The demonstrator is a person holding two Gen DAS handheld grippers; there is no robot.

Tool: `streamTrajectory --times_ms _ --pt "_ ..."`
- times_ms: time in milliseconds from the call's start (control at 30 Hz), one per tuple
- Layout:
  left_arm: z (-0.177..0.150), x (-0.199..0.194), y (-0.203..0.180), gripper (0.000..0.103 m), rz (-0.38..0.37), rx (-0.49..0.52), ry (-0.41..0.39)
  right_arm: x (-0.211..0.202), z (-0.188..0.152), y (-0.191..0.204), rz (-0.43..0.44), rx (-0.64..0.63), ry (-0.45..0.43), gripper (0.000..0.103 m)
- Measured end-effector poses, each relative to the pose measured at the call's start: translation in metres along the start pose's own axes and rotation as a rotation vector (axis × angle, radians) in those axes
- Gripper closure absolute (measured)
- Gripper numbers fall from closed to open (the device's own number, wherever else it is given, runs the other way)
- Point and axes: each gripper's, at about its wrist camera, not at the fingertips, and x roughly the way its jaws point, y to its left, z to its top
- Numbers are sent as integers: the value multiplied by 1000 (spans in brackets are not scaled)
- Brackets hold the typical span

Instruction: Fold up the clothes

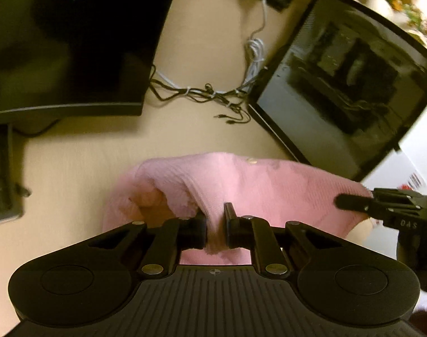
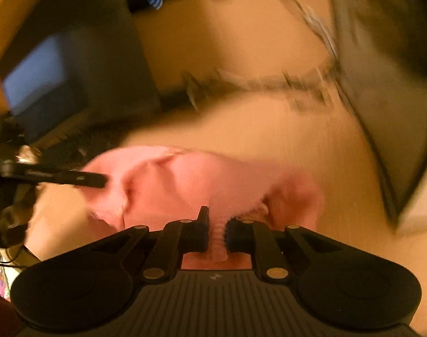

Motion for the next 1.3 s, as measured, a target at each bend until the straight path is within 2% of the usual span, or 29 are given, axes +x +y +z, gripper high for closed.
streamTrajectory --times_ms 100,200,300,367,400,467,500,533,600,633,667,733,833,900,1000,1100,1133,1167,1200,1233,1300 --pt "-36 8 15 87 25 -66 70 22 -32 -11 -44 51 96 91" --pt "-65 26 18 83 71 -70 136 24 -38 -13 -57 68 102 86" --pt "-71 21 15 82 77 -49 130 15 -33 -13 -57 55 85 77" --pt "-70 23 14 78 71 -56 126 11 -32 -13 -47 65 73 68" --pt "-69 24 14 74 68 -60 125 10 -32 -13 -39 77 65 66" --pt "-68 27 13 69 62 -67 121 8 -31 -13 -21 100 49 51" --pt "-67 28 13 63 59 -71 120 12 -31 -10 -11 101 44 49" --pt "-66 29 12 52 56 -75 118 16 -31 -6 -4 99 40 49" --pt "-65 31 11 37 50 -83 114 25 -27 6 -32 50 47 60" --pt "-64 32 11 42 47 -87 113 28 -25 12 -45 26 49 85" --pt "-63 34 11 46 44 -91 111 26 -19 15 -49 9 38 91" --pt "-62 36 10 86 38 -98 108 7 0 17 -11 19 -34 92" --pt "-35 14 -7 88 10 -37 25 -28 23 22 47 18 -125 92" --pt "-18 -12 -15 88 -25 -20 -38 -41 23 27 52 -13 -144 92" --pt "-14 -35 -21 87 -40 27 -81 -24 1 25 15 -22 -79 91" --pt "-37 -18 -9 85 -6 -10 -7 11 -31 18 -69 -25 25 90" --pt "-49 -7 -4 84 17 -23 35 22 -40 16 -104 -36 52 83" --pt "-62 4 2 83 42 -37 78 24 -42 15 -111 -30 53 73" --pt "-72 12 6 79 77 -30 103 19 -40 14 -116 -19 45 69" --pt "-82 19 10 69 114 -21 126 14 -38 13 -122 -10 35 66" --pt "-83 15 15 63 121 -40 118 -5 -29 12 -143 -24 -6 58"
